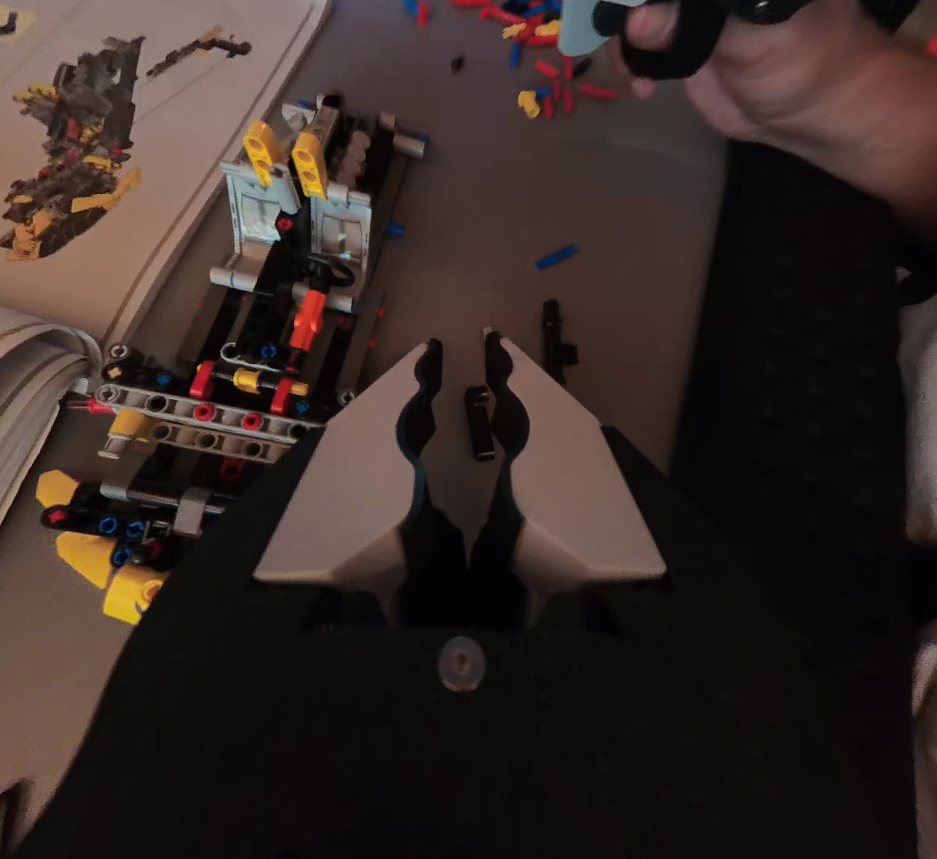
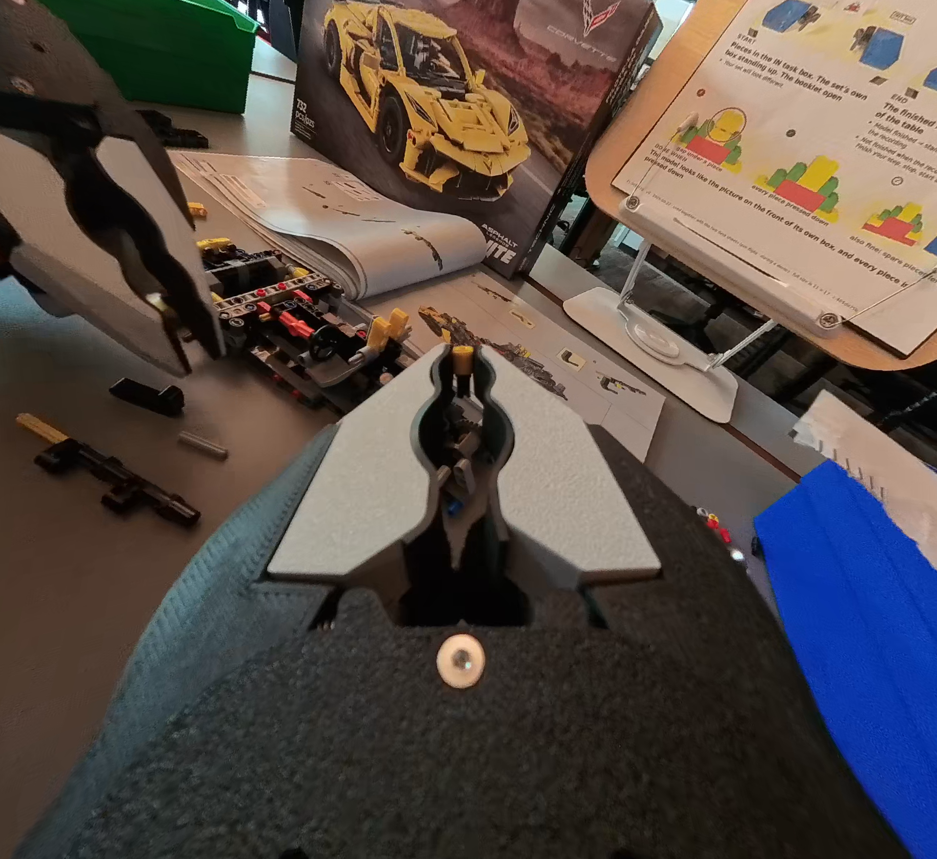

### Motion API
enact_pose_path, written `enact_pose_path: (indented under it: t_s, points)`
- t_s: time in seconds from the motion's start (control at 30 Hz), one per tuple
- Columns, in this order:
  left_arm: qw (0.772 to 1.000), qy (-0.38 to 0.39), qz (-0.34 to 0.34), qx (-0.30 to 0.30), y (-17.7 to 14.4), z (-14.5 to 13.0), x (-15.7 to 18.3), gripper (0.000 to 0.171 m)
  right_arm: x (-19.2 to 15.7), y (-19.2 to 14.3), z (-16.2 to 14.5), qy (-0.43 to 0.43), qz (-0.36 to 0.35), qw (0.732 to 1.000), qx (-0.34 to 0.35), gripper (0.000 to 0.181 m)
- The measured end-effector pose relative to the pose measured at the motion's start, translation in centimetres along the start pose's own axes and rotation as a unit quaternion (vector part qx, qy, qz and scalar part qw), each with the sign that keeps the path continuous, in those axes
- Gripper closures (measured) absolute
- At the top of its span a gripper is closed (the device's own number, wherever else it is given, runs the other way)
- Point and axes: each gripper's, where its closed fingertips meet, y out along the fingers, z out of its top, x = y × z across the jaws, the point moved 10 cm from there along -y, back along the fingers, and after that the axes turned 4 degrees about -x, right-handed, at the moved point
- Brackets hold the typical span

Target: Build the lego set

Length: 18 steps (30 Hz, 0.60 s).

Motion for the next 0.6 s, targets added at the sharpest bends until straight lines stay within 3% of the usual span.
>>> enact_pose_path:
  t_s: [0.33, 0.6]
  points:
    - [0.991, -0.044, 0.053, -0.117, 1.2, 2.3, 1.6, 0.153, 0.1, -0.7, 0.0, 0.024, 0.002, 1.0, 0.019, 0.175]
    - [0.974, -0.012, 0.087, -0.21, 3.1, 2.9, 3.1, 0.154, -0.1, -0.9, 0.1, 0.033, 0.014, 0.999, 0.029, 0.176]
